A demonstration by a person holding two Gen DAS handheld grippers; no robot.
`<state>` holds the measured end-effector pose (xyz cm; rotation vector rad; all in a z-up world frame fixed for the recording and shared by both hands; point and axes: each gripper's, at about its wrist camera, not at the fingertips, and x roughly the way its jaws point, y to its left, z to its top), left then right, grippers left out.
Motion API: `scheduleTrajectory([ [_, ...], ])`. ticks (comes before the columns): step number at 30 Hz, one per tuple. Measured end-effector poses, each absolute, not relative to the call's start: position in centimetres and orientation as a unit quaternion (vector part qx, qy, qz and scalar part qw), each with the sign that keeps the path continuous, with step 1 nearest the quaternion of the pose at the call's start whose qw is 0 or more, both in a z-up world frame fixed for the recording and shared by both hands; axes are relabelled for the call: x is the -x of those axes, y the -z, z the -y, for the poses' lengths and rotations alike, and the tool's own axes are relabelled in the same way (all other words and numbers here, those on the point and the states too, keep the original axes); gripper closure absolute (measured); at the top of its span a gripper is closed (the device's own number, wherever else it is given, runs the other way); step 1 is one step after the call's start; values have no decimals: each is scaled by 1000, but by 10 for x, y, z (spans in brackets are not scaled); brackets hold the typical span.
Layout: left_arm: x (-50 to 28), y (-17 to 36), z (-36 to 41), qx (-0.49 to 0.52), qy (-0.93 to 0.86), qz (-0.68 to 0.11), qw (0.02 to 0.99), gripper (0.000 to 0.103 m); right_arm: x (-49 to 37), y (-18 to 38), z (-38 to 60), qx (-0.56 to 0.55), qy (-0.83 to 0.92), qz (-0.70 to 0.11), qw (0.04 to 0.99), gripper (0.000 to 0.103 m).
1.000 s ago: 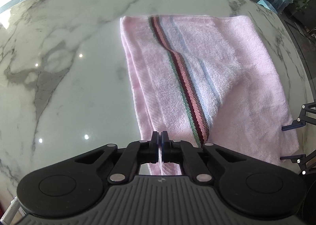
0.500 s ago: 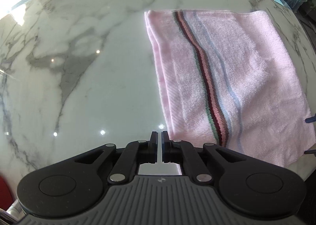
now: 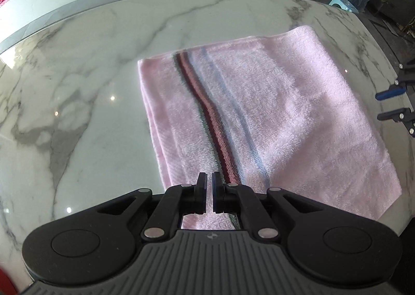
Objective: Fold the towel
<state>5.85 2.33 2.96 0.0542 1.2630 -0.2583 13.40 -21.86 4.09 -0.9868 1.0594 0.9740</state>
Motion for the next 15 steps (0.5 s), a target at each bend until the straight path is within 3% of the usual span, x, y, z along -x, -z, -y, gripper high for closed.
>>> scheduleTrajectory([
  [13, -69, -11, -22, -27, 131, -600, 788, 100, -163, -2, 181, 499, -487, -457, 552, 78],
  [15, -71, -11, -22, -29, 132, -600, 788, 100, -167, -1, 181, 489, -489, -466, 552, 84],
])
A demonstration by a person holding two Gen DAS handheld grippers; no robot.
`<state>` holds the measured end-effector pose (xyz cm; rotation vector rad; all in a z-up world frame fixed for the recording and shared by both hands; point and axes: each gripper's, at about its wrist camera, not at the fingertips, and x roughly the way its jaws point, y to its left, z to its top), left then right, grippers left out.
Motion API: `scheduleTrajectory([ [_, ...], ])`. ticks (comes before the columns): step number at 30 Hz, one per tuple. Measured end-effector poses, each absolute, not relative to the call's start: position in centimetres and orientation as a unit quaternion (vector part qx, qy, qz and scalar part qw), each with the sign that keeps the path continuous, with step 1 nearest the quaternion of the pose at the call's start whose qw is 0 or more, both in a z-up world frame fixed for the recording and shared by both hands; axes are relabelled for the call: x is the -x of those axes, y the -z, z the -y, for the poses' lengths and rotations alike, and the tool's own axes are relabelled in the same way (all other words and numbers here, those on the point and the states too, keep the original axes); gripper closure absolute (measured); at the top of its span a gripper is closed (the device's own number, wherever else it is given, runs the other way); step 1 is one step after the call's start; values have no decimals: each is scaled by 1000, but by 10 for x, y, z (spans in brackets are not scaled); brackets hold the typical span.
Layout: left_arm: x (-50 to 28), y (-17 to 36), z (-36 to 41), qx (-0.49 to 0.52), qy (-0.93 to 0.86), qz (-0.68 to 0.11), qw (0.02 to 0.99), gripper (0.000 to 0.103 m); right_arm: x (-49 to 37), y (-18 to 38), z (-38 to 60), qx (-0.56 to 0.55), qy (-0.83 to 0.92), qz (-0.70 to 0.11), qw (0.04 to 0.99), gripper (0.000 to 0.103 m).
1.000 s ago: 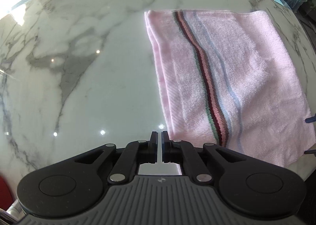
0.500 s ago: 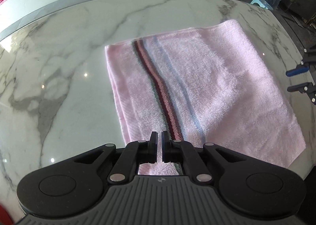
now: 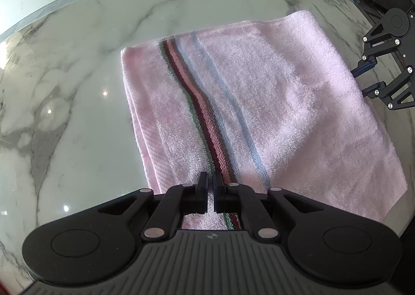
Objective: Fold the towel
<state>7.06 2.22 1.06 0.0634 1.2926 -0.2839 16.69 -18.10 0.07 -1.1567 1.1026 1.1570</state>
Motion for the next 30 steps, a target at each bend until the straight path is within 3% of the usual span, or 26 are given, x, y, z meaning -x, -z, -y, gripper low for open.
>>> scheduleTrajectory([
  [1, -71, -11, -22, -30, 132, -600, 789, 100, -168, -1, 182, 486, -490, -469, 551, 95],
  [5, -72, -11, -23, -32, 132, -598, 790, 100, -165, -1, 187, 495, -490, -465, 547, 99],
  [19, -72, -13, -32, -25, 131, -596, 792, 100, -176, -3, 227, 513, -415, -504, 558, 98],
  [21, -72, -14, -31, -29, 130, -595, 792, 100, -177, -10, 229, 496, -415, -500, 575, 93],
  [30, -71, -18, -29, -34, 129, -596, 792, 100, -186, -18, 194, 471, -440, -476, 598, 93],
])
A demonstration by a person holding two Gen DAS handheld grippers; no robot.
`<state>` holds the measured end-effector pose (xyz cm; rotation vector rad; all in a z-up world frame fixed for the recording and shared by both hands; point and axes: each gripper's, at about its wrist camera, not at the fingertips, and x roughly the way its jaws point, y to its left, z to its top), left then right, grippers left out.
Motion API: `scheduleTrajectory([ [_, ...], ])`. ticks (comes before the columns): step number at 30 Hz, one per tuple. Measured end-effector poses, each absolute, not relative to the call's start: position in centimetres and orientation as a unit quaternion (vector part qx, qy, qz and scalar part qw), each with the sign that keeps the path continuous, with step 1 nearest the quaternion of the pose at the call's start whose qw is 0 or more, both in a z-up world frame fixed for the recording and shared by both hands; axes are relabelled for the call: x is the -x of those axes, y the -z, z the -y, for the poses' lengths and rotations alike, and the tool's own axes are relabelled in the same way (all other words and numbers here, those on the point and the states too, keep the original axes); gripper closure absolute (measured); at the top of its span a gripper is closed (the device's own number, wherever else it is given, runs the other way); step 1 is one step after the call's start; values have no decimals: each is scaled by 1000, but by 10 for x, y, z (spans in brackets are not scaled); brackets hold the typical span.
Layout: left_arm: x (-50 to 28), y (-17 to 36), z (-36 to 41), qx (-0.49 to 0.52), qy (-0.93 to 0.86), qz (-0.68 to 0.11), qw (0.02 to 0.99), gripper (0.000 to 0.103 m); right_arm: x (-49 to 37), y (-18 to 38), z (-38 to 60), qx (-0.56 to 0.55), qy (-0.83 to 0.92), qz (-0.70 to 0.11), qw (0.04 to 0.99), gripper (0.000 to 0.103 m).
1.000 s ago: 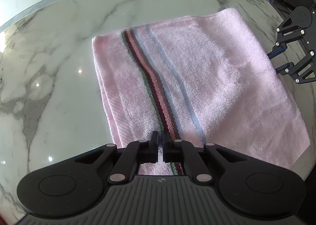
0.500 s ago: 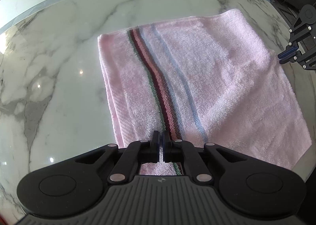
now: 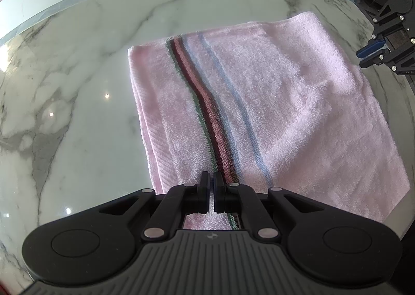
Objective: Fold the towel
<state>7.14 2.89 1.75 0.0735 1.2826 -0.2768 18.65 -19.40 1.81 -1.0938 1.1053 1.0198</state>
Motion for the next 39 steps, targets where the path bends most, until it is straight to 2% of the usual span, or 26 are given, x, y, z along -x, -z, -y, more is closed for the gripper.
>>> scheduleTrajectory([
  [12, -81, -18, -29, -31, 130, -601, 788, 100, -220, 3, 190, 452, -441, -501, 592, 93],
  [25, -79, -25, -34, -44, 131, -589, 796, 100, -200, 4, 225, 460, -383, -519, 609, 92],
  [27, -77, -26, -32, -53, 133, -585, 799, 99, -189, -4, 234, 443, -387, -517, 621, 90],
  [29, -74, -28, -32, -52, 135, -583, 800, 94, -169, -11, 242, 437, -395, -514, 623, 79],
  [32, -66, -36, -33, -63, 141, -574, 804, 87, -139, -14, 249, 435, -411, -510, 618, 72],
  [36, -49, -47, -34, -86, 155, -562, 808, 77, -93, -24, 245, 419, -438, -502, 616, 65],
  [39, -35, -54, -34, -103, 161, -559, 807, 76, -73, -17, 239, 409, -453, -502, 613, 62],
])
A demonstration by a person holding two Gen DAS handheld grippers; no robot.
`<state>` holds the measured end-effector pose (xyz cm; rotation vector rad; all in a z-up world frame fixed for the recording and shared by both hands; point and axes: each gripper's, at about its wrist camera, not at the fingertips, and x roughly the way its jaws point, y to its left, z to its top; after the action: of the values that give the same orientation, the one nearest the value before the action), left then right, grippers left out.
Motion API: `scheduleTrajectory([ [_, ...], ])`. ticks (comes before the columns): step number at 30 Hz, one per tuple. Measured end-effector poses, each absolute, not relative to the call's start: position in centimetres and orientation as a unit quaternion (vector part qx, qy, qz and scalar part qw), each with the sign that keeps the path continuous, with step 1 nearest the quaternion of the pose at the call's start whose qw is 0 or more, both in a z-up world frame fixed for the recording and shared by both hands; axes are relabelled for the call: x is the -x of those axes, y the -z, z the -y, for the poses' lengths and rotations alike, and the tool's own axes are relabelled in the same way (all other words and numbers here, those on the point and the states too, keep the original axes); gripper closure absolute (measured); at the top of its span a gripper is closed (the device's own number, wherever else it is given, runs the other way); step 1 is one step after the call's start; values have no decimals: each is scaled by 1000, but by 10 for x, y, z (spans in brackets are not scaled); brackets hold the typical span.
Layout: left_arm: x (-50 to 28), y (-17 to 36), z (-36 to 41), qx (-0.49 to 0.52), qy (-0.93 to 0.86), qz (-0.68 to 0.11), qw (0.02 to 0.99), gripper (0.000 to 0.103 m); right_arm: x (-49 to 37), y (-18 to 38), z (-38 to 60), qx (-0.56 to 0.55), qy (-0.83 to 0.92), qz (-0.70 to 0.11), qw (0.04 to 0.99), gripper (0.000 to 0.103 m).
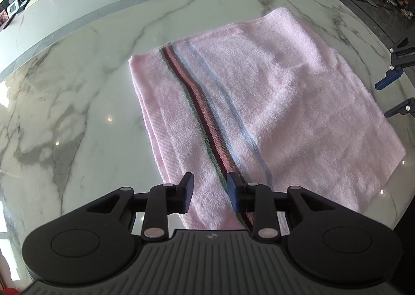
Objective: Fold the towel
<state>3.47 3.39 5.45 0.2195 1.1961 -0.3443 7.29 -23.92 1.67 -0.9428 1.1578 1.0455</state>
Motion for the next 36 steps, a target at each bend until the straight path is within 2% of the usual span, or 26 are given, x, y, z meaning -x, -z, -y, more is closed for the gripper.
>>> scheduleTrajectory([
  [3, -20, -63, -30, -124, 173, -555, 805, 74, -45, -16, 240, 407, -458, -499, 613, 61],
  [7, 3, -70, -20, -169, 198, -538, 802, 66, -21, -15, 242, 400, -462, -494, 619, 57],
  [11, 32, -71, -9, -224, 235, -515, 793, 65, 11, -19, 250, 406, -464, -480, 624, 52],
  [21, 99, -40, -5, -381, 315, -460, 738, 65, 39, -7, 247, 445, -470, -452, 614, 52],
  [36, 102, -15, -3, -421, 369, -462, 688, 63, 25, 5, 245, 445, -496, -464, 584, 52],
])
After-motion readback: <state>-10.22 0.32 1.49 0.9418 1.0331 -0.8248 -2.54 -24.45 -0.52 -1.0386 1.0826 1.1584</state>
